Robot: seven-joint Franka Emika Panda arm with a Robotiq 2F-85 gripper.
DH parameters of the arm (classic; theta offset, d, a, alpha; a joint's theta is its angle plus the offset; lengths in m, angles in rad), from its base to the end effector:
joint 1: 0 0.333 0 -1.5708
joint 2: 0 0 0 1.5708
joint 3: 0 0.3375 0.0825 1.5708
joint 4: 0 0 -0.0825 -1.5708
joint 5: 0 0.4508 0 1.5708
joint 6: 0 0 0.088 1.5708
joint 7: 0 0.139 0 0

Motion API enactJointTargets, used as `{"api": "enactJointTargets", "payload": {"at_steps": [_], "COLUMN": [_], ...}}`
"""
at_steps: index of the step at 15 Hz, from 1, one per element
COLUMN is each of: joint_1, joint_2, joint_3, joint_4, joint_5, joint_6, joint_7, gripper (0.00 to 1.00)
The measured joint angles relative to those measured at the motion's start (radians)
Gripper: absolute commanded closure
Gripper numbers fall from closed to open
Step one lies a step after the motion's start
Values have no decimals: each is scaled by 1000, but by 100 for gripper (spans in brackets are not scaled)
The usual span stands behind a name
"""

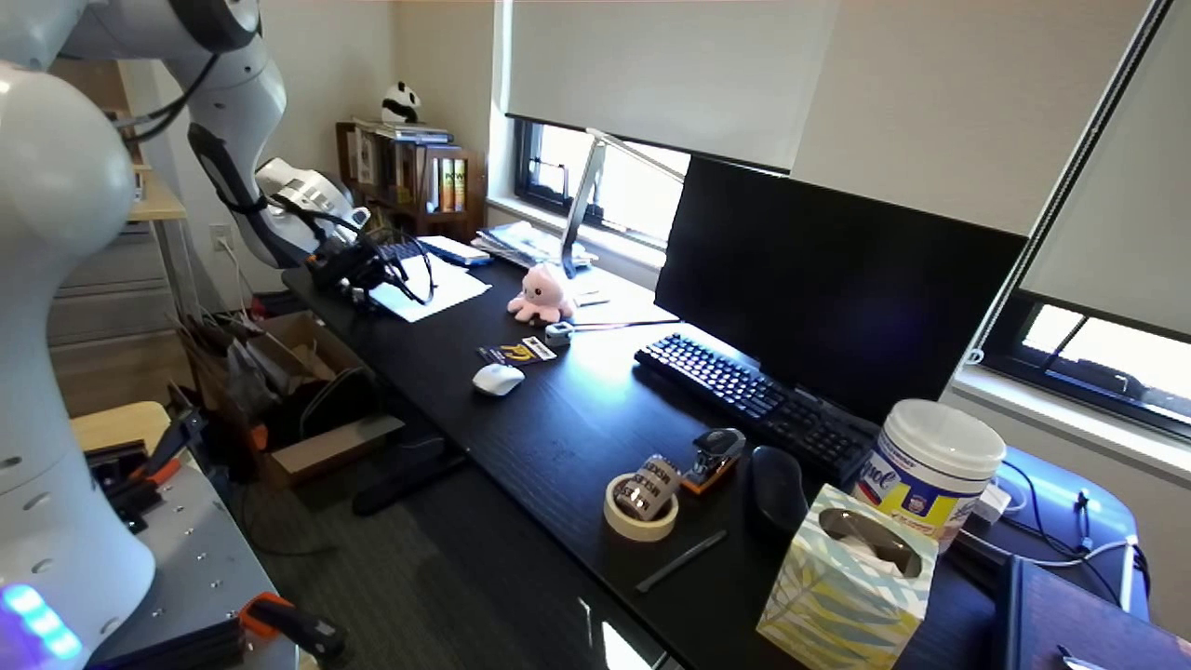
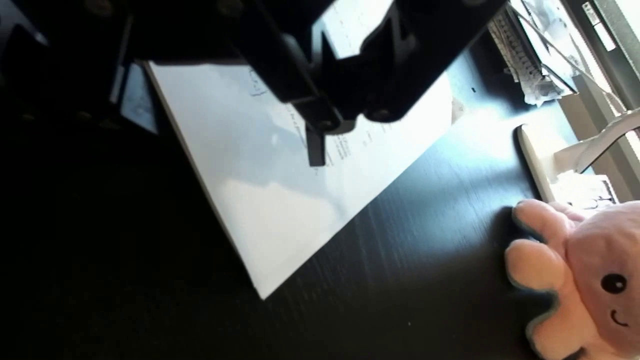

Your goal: Flip the papers upside down

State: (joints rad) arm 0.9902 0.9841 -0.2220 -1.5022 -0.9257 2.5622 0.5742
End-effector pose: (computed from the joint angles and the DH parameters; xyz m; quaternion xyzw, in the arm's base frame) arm 0.5436 0.5479 0.0271 0.8040 0.4866 0.2295 0.2533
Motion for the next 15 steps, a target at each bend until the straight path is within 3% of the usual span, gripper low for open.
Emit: {"api": "enactJointTargets", "payload": {"at_steps": [4,9,15], "joint_1": [-7,-72,-104], "joint_2": [4,-33,-230], "joint_3": [7,42,60], "joint_4": [0,-62,-317], "joint_5": [-40,-36,-8], "joint_6": [28,171,182], "joint_7": [13,13,102], "gripper": [97,97,96]}}
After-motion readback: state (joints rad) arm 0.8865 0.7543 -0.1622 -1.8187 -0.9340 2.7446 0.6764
